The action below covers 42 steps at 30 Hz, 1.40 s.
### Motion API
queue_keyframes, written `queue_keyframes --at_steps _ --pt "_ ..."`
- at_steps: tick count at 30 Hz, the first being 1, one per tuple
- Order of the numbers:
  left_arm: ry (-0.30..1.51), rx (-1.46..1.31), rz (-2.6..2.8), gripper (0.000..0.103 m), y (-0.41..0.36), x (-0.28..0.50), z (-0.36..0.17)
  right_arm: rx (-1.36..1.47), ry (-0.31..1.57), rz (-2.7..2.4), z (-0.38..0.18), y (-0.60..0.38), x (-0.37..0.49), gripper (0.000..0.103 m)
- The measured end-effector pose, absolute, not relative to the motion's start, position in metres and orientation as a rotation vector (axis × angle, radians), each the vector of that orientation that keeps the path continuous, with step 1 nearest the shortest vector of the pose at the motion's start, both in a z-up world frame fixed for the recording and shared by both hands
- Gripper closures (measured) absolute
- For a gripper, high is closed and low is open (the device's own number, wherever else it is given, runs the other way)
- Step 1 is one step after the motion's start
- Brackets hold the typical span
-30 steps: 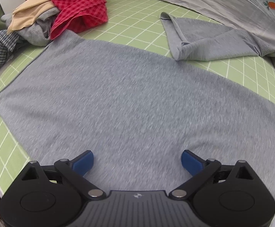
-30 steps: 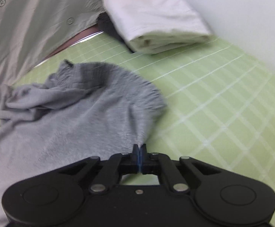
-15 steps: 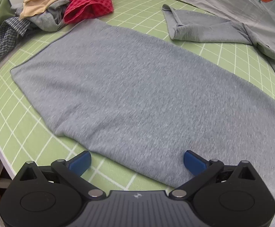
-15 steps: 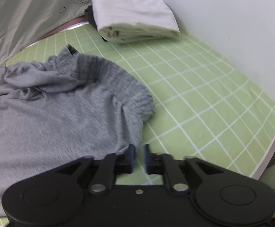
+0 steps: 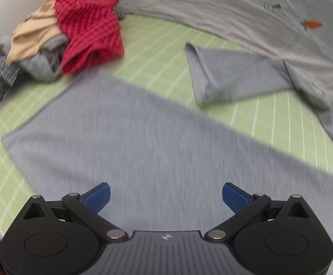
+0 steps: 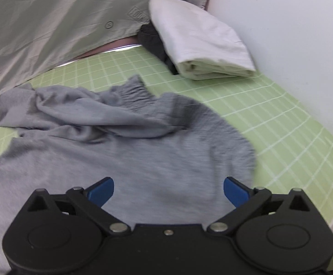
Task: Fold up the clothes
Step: 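Grasp the sweatshirt sleeve with the left gripper and pull it outward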
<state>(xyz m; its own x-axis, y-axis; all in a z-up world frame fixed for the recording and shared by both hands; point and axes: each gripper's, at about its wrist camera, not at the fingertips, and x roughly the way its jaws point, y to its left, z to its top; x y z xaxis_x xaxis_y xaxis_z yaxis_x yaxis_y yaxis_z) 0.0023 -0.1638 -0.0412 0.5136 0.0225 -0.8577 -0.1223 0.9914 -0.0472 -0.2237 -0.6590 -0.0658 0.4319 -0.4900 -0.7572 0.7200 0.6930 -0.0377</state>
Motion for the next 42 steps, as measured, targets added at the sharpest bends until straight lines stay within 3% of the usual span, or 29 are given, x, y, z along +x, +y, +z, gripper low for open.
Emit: queue_keyframes --at_steps 7,9,12,19,22,23,24,25,37,40,42 --pt "0.973 -0.135 0.026 0.003 -0.142 0.095 -0.041 0.366 0.835 -0.816 -0.084 -0.639 -0.170 0.000" --pt "0.991 -0.149 0.030 0.012 -0.136 0.129 -0.045 0.388 0.856 -0.843 -0.088 -0.638 -0.152 0.000" --pt "0.994 -0.180 -0.021 0.017 -0.133 0.173 -0.054 0.415 0.886 -0.889 -0.090 -0.634 -0.126 0.000" --pt "0.973 -0.184 -0.084 0.021 -0.147 0.238 -0.079 0.257 0.991 -0.861 -0.091 -0.611 -0.091 0.000" --pt "0.949 -0.158 -0.082 0.041 -0.151 0.248 -0.085 0.217 1.024 -0.848 -0.091 -0.608 -0.079 0.000" --pt "0.939 -0.151 -0.088 0.053 -0.151 0.249 -0.085 0.200 1.034 -0.845 -0.092 -0.607 -0.075 0.000" --pt "0.929 -0.144 -0.094 0.082 -0.151 0.250 -0.086 0.187 1.041 -0.841 -0.092 -0.608 -0.070 0.000" --pt "0.933 -0.152 -0.101 0.100 -0.149 0.252 -0.087 0.182 1.046 -0.838 -0.092 -0.607 -0.067 0.000" --pt "0.787 -0.058 0.168 0.100 -0.060 0.307 -0.057 0.205 0.982 -0.833 -0.080 -0.619 -0.046 0.000" --pt "0.786 -0.047 0.213 0.091 -0.049 0.316 -0.052 0.200 0.952 -0.832 -0.074 -0.622 -0.044 0.000" --pt "0.774 -0.036 0.189 0.065 -0.050 0.312 -0.049 0.196 0.933 -0.831 -0.070 -0.624 -0.042 0.000"
